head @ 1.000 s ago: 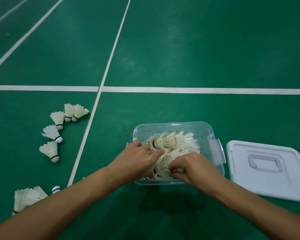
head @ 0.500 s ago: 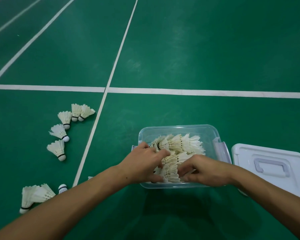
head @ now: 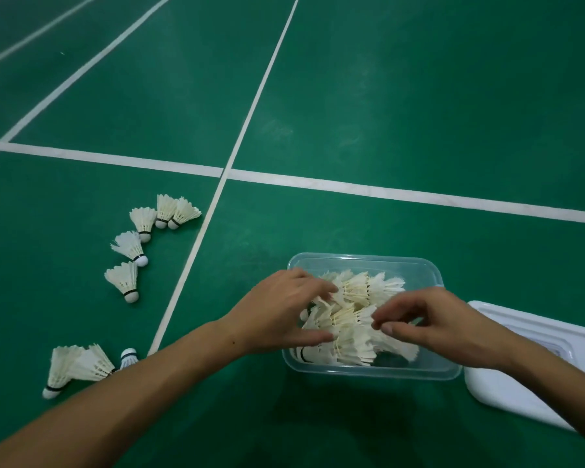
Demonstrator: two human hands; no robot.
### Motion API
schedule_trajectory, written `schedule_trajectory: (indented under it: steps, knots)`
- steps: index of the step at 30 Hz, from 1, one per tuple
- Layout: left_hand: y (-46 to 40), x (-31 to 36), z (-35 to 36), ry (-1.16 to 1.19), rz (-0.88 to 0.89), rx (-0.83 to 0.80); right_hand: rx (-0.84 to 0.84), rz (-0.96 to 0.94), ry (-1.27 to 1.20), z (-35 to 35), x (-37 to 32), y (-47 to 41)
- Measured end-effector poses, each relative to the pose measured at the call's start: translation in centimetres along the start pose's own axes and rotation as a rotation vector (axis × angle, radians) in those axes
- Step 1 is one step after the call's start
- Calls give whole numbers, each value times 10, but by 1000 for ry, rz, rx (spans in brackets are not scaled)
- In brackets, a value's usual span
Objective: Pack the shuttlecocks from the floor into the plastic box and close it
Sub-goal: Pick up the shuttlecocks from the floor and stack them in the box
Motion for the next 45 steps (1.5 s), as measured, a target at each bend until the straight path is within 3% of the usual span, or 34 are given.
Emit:
schedule_trajectory:
  steps: [6, 14, 21, 25, 29, 36, 45]
  knots:
    - [48, -43, -43, 257, -146, 285, 54, -102, 48, -25, -67, -43]
    - [151, -117, -57, 330, -383, 389, -32, -247, 87, 22, -149, -143]
    - [252, -157, -30, 347, -536, 350, -162, -312, 136, 114, -183, -207]
    - [285, -164, 12, 316, -583, 208, -245, -313, 232, 155, -180, -226]
    - [287, -156, 45, 228, -502, 5, -330, -288, 389, 185, -170, -239]
    - [265, -142, 70, -155, -369, -228, -402, -264, 713, 212, -157, -251]
    - [232, -154, 80, -276, -392, -52, -403, -198, 706, 205, -142, -253]
Point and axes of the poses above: each hand's wrist, its own y-axis away from the middle knuckle, its own z-axis out of the palm, x = y × z, the point moved 2 cm from there along -y, towards the middle knuckle, and after that the axes turned 12 degrees about -x, right-handed, at the moved point
